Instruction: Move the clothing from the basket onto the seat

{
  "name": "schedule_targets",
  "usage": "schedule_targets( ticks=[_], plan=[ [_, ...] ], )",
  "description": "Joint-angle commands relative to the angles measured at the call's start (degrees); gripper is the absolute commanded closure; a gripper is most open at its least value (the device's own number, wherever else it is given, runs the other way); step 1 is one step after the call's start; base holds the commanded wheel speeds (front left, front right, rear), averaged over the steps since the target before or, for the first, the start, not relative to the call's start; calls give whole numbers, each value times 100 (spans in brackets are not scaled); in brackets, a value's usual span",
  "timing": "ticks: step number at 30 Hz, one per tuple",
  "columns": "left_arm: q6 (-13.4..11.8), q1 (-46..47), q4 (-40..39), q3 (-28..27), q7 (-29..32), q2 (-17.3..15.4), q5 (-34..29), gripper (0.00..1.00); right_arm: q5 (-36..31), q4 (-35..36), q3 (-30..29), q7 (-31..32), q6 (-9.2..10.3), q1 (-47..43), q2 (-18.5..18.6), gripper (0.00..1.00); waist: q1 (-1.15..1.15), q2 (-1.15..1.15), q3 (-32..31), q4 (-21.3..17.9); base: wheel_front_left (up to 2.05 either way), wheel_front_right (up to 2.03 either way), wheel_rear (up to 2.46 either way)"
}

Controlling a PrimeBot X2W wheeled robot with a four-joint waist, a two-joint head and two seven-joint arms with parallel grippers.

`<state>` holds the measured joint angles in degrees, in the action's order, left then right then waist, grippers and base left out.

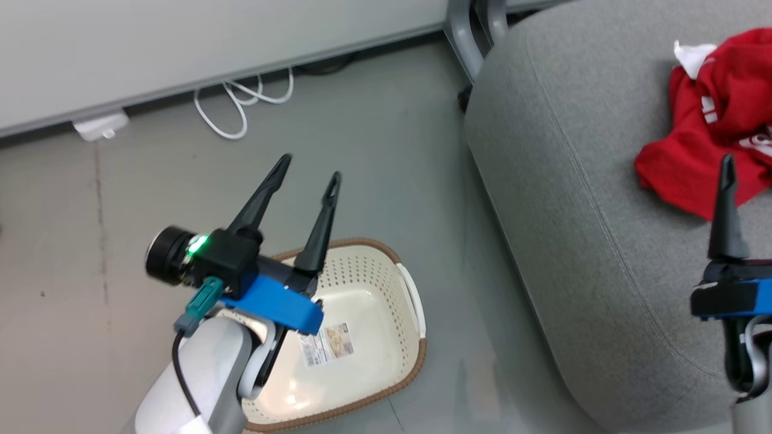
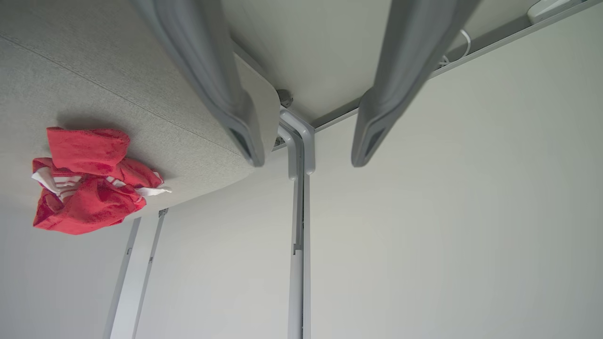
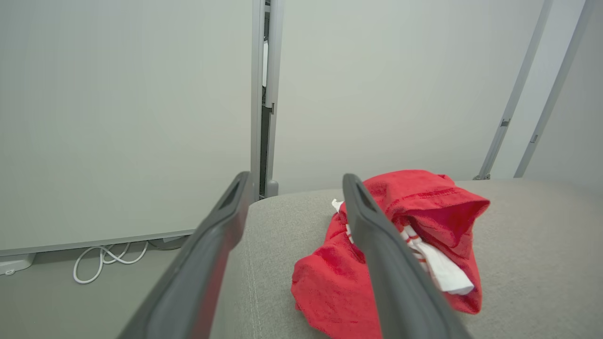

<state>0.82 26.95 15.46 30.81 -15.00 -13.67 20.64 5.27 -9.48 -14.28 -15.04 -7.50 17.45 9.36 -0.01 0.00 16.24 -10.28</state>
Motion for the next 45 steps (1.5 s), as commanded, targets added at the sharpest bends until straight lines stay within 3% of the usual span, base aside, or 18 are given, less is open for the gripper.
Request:
schedule_targets(
  ticks=[1, 11, 22, 32, 45],
  plan=[
    [-45, -200, -64, -173, -25, 29, -61, 0, 7, 89, 105, -22, 1, -164, -54, 0, 1, 0, -350, 227, 0, 0, 0],
    [101, -1239, -433, -1326, -21, 339, -644, 0, 79, 424, 801, -22, 2, -885, -228, 0, 1, 0, -931, 776, 0, 0, 0],
    [279, -1963, -540, -2425, -22, 728, -1031, 0, 129, 336, 948, -22, 1, -1364, -437, 0, 1, 0, -1315, 1136, 0, 0, 0],
    [476, -2400, -586, -2917, -22, 960, -1266, 0, 214, 76, 1081, -22, 1, -1560, -581, 0, 1, 0, -1520, 1235, 0, 0, 0],
    [610, -2489, -512, -3101, -22, 1070, -1353, 0, 266, -224, 1176, -22, 1, -1453, -639, 0, 1, 0, -1531, 1310, 0, 0, 0]
  ],
)
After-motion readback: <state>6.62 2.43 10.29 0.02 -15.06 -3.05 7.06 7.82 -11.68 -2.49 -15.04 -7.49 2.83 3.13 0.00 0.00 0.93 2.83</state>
